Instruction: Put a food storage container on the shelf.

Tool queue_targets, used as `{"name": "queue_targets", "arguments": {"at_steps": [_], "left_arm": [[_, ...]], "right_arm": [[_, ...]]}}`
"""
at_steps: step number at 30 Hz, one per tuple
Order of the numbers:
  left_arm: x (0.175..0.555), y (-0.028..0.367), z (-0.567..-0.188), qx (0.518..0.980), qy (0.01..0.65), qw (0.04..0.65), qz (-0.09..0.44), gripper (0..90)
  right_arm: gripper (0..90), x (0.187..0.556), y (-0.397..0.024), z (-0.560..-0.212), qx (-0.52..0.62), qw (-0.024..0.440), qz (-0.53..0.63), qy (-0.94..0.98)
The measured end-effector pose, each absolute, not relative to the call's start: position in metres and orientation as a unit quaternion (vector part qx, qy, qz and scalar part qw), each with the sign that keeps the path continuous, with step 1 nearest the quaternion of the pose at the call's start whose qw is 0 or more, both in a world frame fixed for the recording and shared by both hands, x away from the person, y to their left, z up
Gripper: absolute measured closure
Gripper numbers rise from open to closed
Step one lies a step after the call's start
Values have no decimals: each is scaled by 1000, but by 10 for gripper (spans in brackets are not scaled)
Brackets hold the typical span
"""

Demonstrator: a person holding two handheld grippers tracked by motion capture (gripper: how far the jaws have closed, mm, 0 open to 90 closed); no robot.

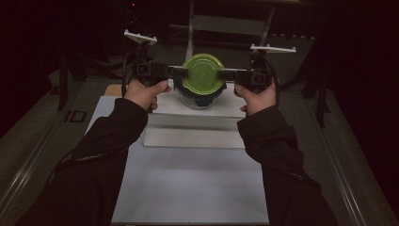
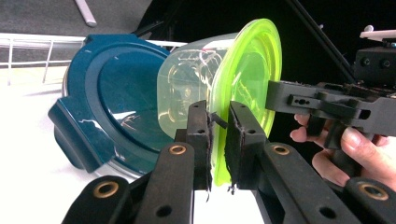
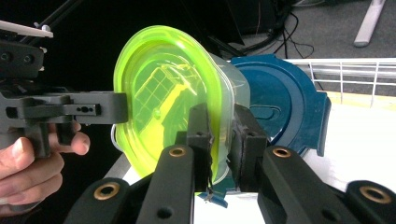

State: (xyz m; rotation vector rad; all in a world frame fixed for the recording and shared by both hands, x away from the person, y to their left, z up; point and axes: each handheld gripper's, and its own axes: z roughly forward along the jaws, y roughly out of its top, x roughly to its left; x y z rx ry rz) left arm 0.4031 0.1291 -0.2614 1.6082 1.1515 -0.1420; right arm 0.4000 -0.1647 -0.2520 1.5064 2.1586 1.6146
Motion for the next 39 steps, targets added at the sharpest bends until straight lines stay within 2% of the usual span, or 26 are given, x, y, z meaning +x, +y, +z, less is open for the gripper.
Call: {"name": "queue_targets", "arguments": {"at_steps": [5,10,16,21,25,26,32,36,38,39], "left_arm": [[408,125,-260,676,488,549,-53,718],[416,123,-262,672,501,544,-46,718],[424,123,-262,667,504,548,-39,674],[426,121,-263,666,509,544,-29,534],[424,124,-262,664,510,546,-24,483],[423,125,-261,663,507,550,-25,448],[413,131,-265,665,465,583,-27,306],[403,132,-268,663,450,598,-14,227],[396,134,-269,664,432,611,3,141],[392,134,-269,665,423,616,12,125]], "right_arm": [[756,406,-164,-250,496,33,515,698],[735,412,-165,-251,508,28,515,690],[628,422,-168,-253,513,23,515,686],[540,427,-168,-253,516,23,517,683],[467,430,-169,-253,513,20,523,680],[449,430,-170,-252,512,18,525,679],[377,424,-171,-250,493,21,533,687],[351,419,-168,-248,482,29,537,692],[322,417,-166,-247,477,29,539,694],[312,415,-166,-248,474,31,539,696]]}}
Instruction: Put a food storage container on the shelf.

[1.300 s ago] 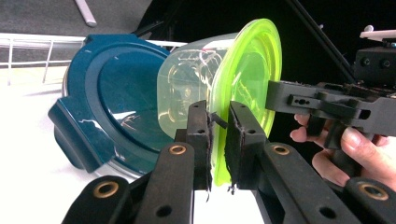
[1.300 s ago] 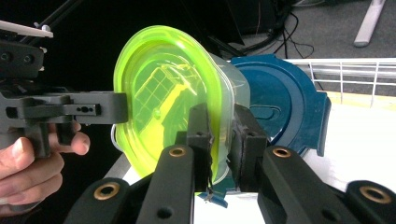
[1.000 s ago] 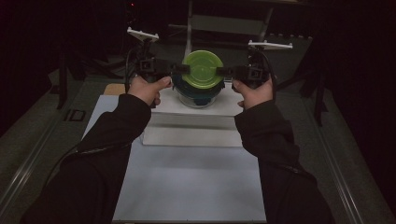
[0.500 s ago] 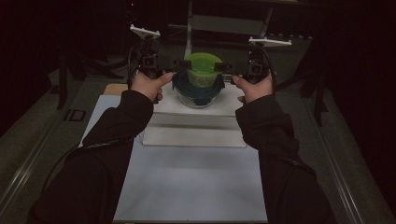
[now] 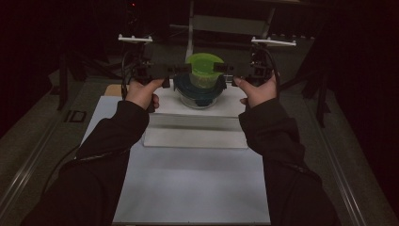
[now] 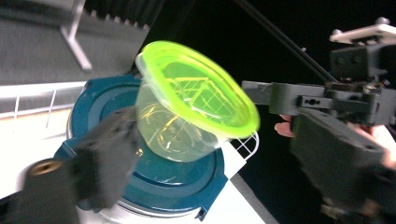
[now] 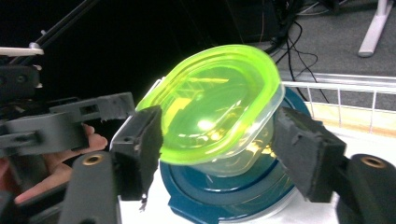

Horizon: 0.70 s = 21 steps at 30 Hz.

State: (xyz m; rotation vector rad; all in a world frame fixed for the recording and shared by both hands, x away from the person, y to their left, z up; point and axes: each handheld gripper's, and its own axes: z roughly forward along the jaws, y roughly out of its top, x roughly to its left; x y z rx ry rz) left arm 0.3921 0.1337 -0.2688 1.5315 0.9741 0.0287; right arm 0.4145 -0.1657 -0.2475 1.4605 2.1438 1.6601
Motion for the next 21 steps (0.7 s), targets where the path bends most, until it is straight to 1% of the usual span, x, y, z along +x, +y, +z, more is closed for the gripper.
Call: {"name": "queue_targets", "arguments": {"at_steps": [1,2,3,4,5,8,11,16,19,21], "left_arm": [[389,134,-269,666,413,621,16,111],[384,134,-270,671,396,626,20,75],[384,134,-270,671,396,626,20,16],[382,135,-271,669,393,631,21,16],[379,135,-272,669,391,632,23,15],[370,133,-276,674,375,636,26,14],[359,128,-281,690,353,631,33,15],[343,124,-293,691,327,643,45,18],[334,123,-302,697,312,643,61,22],[329,122,-308,699,307,642,61,28]], "right_arm": [[301,412,-166,-248,470,32,542,696],[281,409,-166,-248,463,31,545,699],[281,409,-166,-248,463,31,545,699],[235,403,-166,-250,449,35,545,707],[206,401,-166,-252,441,29,548,710],[209,393,-167,-255,433,33,548,716],[209,385,-168,-258,426,38,550,718],[208,375,-169,-268,416,39,549,724],[209,367,-170,-276,409,38,551,726],[208,362,-171,-283,402,38,553,729]]}}
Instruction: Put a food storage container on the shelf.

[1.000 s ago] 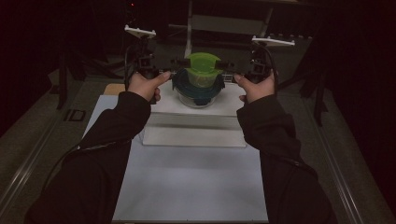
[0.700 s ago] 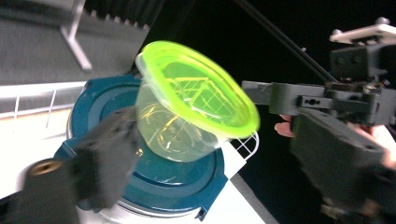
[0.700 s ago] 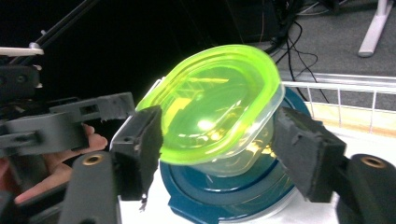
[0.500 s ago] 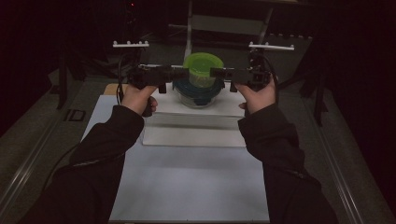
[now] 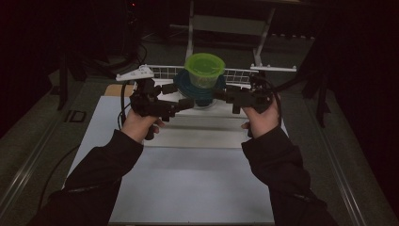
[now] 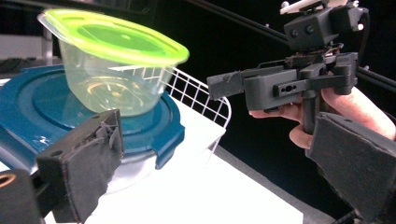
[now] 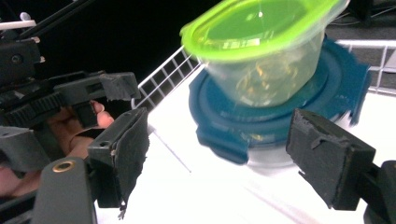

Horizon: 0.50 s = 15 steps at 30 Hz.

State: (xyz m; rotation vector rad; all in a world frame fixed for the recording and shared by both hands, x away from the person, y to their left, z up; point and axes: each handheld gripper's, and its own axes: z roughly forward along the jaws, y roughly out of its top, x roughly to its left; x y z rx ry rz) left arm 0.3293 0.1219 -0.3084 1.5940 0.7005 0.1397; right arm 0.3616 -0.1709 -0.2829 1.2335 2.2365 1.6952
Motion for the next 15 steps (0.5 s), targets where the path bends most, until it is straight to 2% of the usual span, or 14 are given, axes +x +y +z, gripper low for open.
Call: {"name": "queue_targets", "arguments": {"at_steps": [11,15], "left_arm": [[298,116,-350,714,285,639,30,27],[286,116,-364,722,275,634,33,27]], "right_arm": [[208,336,-174,-323,375,48,549,745],[208,328,-177,-338,364,49,550,750]]}}
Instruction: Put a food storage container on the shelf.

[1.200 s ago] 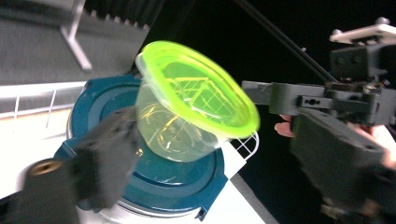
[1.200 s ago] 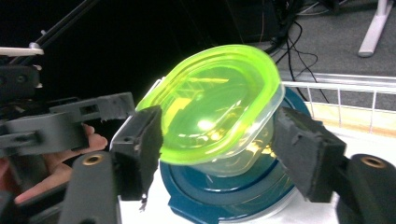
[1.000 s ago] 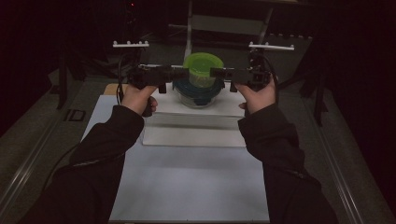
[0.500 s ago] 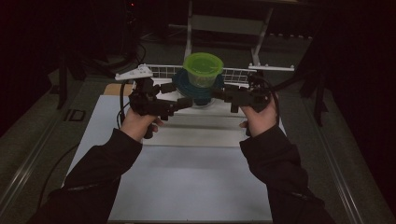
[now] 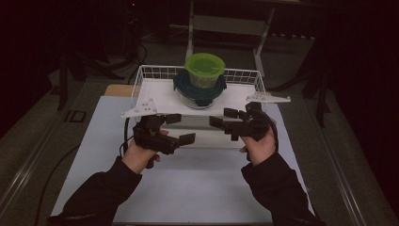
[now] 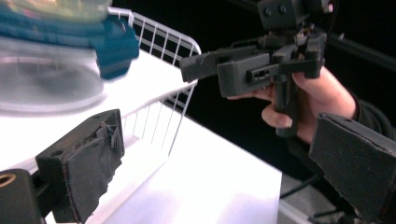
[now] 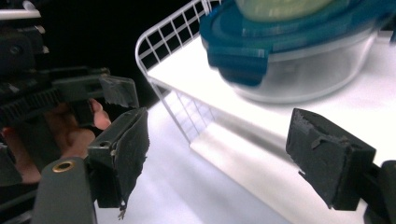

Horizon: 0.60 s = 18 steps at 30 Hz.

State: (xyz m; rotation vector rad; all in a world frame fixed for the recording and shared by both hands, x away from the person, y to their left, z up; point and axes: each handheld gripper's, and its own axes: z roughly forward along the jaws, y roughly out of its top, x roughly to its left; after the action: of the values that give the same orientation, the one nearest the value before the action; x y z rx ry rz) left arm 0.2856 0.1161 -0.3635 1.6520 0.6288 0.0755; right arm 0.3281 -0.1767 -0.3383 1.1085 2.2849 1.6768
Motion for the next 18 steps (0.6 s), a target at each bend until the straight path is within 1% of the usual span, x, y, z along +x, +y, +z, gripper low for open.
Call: {"name": "queue_targets", "arguments": {"at_steps": [2,10,15,18], "left_arm": [[281,117,-370,730,275,625,36,27],[271,121,-403,738,277,615,10,26],[265,124,-421,750,276,601,19,26],[262,125,-431,751,281,597,14,26]], "right_arm": [[208,324,-179,-347,362,51,549,752],[208,315,-191,-390,383,30,539,750],[208,310,-198,-415,390,21,532,751],[208,306,-201,-428,397,17,527,751]]}}
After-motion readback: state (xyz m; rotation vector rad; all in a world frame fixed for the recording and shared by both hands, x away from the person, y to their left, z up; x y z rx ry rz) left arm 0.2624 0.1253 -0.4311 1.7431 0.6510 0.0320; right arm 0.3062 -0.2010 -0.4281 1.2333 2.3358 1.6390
